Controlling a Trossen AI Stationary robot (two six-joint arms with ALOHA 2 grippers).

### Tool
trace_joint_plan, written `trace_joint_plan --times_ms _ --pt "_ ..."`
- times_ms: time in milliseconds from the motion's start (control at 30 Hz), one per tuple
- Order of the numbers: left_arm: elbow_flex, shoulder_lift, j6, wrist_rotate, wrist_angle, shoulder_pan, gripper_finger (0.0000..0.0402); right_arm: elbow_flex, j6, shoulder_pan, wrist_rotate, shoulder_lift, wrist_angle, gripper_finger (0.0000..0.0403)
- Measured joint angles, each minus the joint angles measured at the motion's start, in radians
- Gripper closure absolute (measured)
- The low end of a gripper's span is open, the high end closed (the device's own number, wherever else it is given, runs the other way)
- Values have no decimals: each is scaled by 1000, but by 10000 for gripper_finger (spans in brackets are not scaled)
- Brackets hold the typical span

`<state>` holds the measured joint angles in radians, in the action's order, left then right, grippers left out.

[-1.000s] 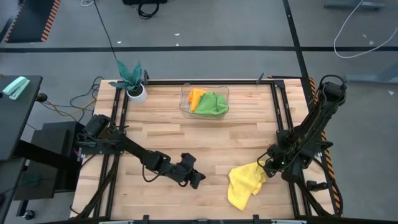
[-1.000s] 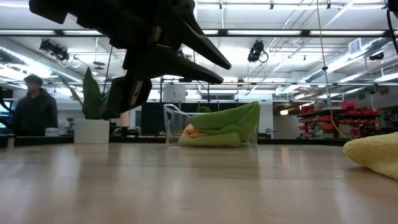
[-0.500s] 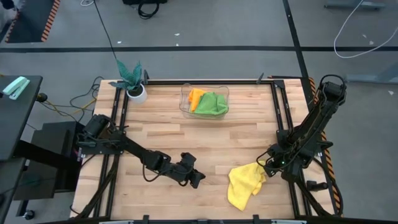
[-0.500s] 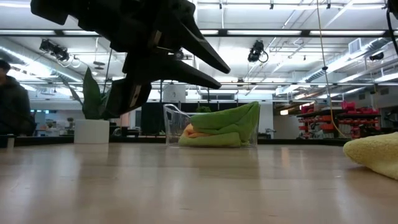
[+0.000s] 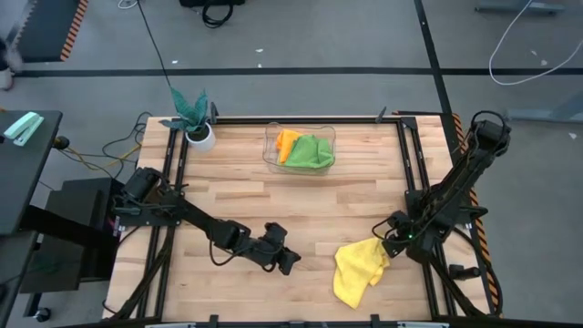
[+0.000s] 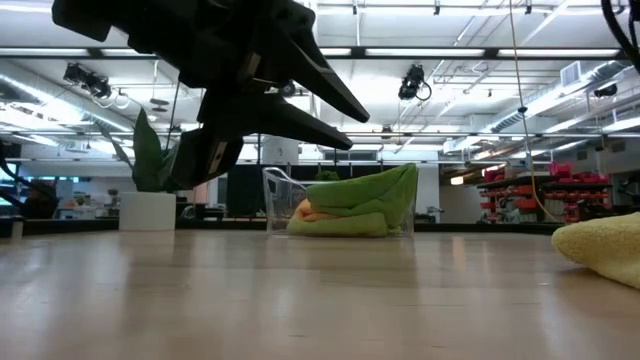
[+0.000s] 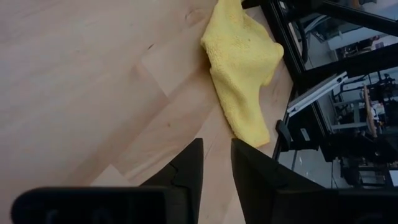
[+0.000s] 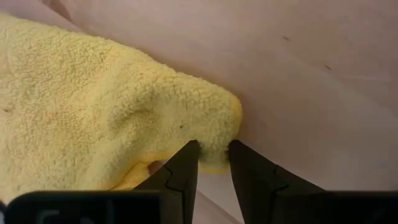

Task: Fold microfiber towels
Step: Fold the yellow microfiber cloth

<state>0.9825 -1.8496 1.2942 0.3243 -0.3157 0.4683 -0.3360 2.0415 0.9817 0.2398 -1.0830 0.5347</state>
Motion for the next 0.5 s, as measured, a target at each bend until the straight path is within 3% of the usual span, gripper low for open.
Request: trace_joint_plan --times_ms 333,500 --pt "0 0 0 0 0 -1 308 -8 -103 -72 -38 -1 -5 303" --pt "0 0 0 0 6 -6 314 -8 -117 -89 12 -2 -35 333"
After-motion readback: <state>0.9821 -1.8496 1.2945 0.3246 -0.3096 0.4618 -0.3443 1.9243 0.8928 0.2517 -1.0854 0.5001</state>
